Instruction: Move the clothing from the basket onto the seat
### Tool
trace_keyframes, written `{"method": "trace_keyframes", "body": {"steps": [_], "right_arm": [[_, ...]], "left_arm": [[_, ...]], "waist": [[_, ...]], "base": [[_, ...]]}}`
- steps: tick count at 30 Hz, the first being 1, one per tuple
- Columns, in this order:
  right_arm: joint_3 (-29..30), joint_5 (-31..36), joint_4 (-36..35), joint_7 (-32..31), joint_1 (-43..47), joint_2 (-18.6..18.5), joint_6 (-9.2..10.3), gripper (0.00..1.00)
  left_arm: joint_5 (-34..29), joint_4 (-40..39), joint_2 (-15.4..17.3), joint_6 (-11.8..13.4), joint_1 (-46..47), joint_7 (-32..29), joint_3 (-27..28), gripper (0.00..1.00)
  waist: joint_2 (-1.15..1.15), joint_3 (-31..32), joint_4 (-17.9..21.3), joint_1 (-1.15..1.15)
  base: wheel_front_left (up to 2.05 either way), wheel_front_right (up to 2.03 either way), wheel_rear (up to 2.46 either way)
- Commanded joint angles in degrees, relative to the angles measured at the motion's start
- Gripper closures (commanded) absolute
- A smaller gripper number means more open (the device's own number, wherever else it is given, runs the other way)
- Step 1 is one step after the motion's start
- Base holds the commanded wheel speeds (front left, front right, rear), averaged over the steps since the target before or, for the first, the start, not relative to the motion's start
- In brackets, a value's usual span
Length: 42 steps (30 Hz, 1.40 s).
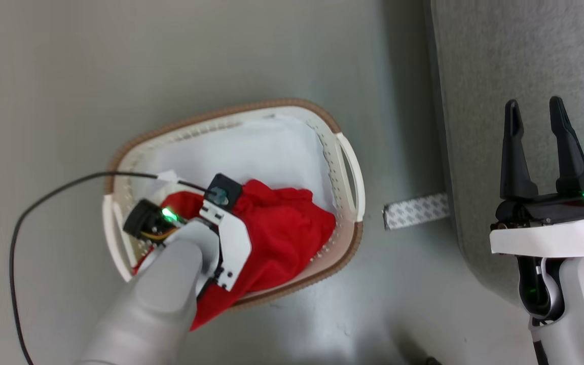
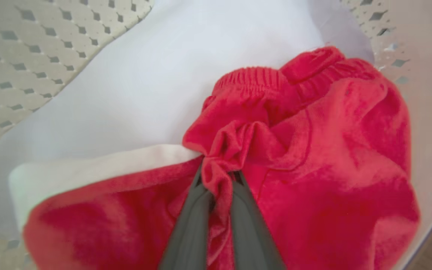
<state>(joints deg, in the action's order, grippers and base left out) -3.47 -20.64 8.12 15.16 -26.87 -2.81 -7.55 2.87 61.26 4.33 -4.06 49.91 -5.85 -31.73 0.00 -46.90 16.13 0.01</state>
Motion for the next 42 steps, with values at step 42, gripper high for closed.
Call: {"method": "trace_keyframes", "body": {"steps": [42], "right_arm": [[3.9,11.8,13.0,0.0,20.7,-0.2,0.13,0.0]], "left_arm": [[21.1,-57.7,7.3,8.8,-32.2,-4.8,10.5,1.0]], "waist": [[0.0,49.3,-9.3,-0.01]], "base": [[0.0,0.0,0.0]]}}
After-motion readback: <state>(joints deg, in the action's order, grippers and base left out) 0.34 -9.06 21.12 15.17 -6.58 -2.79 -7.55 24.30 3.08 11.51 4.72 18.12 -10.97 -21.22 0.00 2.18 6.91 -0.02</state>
